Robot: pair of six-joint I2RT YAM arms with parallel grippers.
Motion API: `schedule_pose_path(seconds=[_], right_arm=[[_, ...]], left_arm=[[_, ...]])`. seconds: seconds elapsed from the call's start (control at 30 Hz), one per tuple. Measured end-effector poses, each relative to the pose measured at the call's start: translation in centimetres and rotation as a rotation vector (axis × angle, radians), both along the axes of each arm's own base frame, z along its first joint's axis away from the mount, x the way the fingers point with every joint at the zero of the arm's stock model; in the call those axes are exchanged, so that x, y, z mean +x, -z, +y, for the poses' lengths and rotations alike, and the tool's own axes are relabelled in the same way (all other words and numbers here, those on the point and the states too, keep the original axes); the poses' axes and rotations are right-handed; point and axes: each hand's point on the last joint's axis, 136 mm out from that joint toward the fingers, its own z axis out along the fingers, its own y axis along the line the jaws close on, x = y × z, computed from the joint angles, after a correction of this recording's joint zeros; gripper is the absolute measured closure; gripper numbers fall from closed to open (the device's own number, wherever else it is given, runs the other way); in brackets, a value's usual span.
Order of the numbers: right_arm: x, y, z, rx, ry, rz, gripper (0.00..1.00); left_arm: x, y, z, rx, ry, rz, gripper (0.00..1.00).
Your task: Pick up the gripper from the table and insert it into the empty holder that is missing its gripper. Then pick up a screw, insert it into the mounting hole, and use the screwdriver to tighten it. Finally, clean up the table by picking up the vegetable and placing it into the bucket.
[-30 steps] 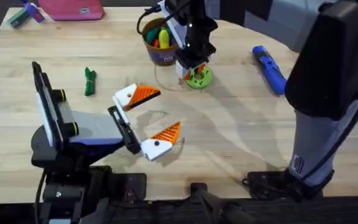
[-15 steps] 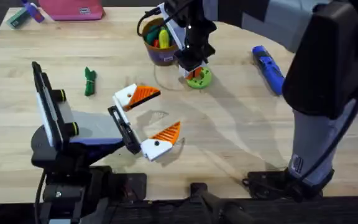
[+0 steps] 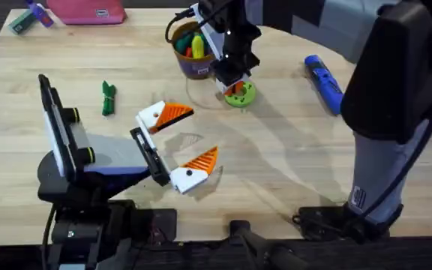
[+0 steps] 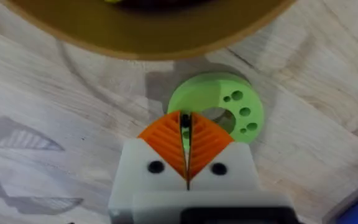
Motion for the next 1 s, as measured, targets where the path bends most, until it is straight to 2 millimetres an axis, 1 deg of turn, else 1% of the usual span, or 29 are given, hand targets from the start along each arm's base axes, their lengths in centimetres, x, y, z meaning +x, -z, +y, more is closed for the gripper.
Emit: schedule_pose_path(seconds=[0.17, 0.23, 0.3, 0.4, 0.6, 0.67, 0.8, 1.0], right_arm=[[0.0, -0.2, 0.0, 0.000, 0.000, 0.000, 0.995], [0.1, -0.7, 0.1, 0.002, 0.000, -0.003, 0.995], [0.2, -1.8, 0.1, 0.007, -0.003, -0.011, 0.995], [0.4, -4.4, 0.3, 0.029, -0.010, -0.044, 0.995], [0.7, -11.9, 0.4, 0.095, -0.037, -0.147, 0.995], [0.6, -13.9, 0.4, 0.113, -0.042, -0.175, 0.995], [0.3, -16.7, 0.2, 0.128, -0.060, -0.207, 0.995], [-1.3, -20.3, 0.2, 0.140, -0.149, -0.242, 0.995]], left_arm=[[0.0, 0.0, 0.0, 0.000, 0.000, 0.000, 0.015], [0.0, 0.0, 0.0, 0.000, 0.000, 0.000, 0.015], [0.0, 0.0, 0.0, 0.000, 0.000, 0.000, 0.016], [0.0, 0.0, 0.0, 0.000, 0.000, 0.000, 0.015], [0.0, 0.0, 0.0, 0.000, 0.000, 0.000, 0.015], [0.0, 0.0, 0.0, 0.000, 0.000, 0.000, 0.014], [0.0, 0.0, 0.0, 0.000, 0.000, 0.000, 0.016], [0.0, 0.0, 0.0, 0.000, 0.000, 0.000, 0.015]])
